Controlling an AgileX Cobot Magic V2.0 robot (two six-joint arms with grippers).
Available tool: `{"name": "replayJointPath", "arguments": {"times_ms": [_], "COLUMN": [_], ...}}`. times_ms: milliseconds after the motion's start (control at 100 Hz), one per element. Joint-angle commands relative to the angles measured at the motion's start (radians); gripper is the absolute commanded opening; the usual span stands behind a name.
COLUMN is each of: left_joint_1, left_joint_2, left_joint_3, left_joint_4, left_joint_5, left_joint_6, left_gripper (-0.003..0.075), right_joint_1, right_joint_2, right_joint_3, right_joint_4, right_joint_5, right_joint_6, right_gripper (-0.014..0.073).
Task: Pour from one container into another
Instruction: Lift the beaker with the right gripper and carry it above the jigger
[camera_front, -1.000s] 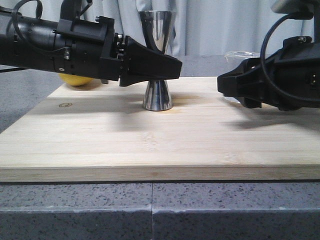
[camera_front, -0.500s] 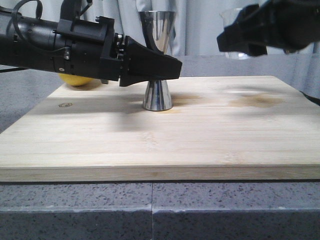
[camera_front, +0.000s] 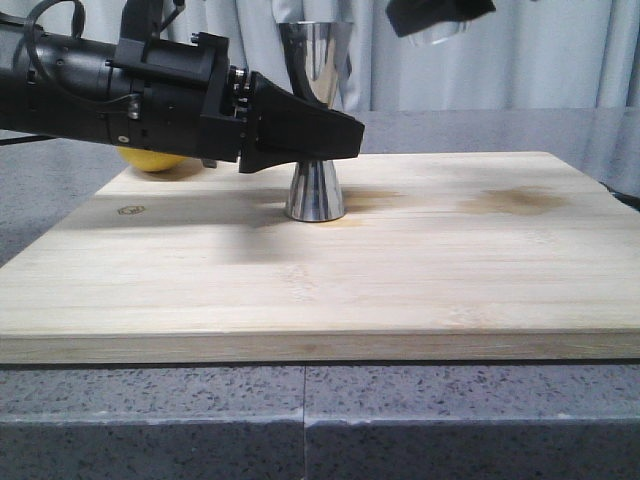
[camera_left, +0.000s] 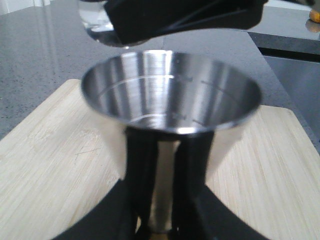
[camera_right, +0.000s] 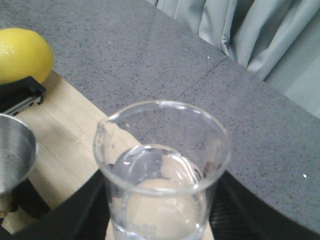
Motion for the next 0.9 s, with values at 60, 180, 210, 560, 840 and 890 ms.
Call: {"name": "replayJointPath", "arguments": {"times_ms": [60,180,210,560,840,890], "left_joint_1": [-0.006,-0.006,-0.006,-0.006,-0.006,-0.006], "left_joint_2": [-0.045,-0.045,-0.045,-0.045,-0.045,-0.045], "left_joint_3": [-0.027,-0.027,-0.027,-0.027,-0.027,-0.027], "left_joint_4": [-0.078,-0.078,-0.078,-0.078,-0.078,-0.078], "left_joint_5": [0.106,0.106,0.106,0.106,0.106,0.106], "left_joint_6": [-0.006,-0.006,-0.006,-0.006,-0.006,-0.006], "left_gripper": [0.0041,0.0041,0.0041,0.0041,0.0041,0.0041], "right_joint_1": [0.055,0.107,0.113,0.164,0.169,0.169], "right_joint_2": [-0.036,-0.036,-0.036,-0.036,-0.032,-0.032], "right_joint_3": [-0.091,-0.117,-0.122,-0.131,-0.141,-0.147], "right_joint_4": [-0.042,-0.044,-0.044,-0.068,-0.146,-0.162], "right_joint_5": [0.051,0.118,0.131,0.188,0.189,0.191], "right_joint_6": [-0.009,-0.046,-0.051,-0.139,-0.139,-0.139], "right_gripper": [0.0277,0.0277,0.0277,0.0277,0.0277,0.0277]}}
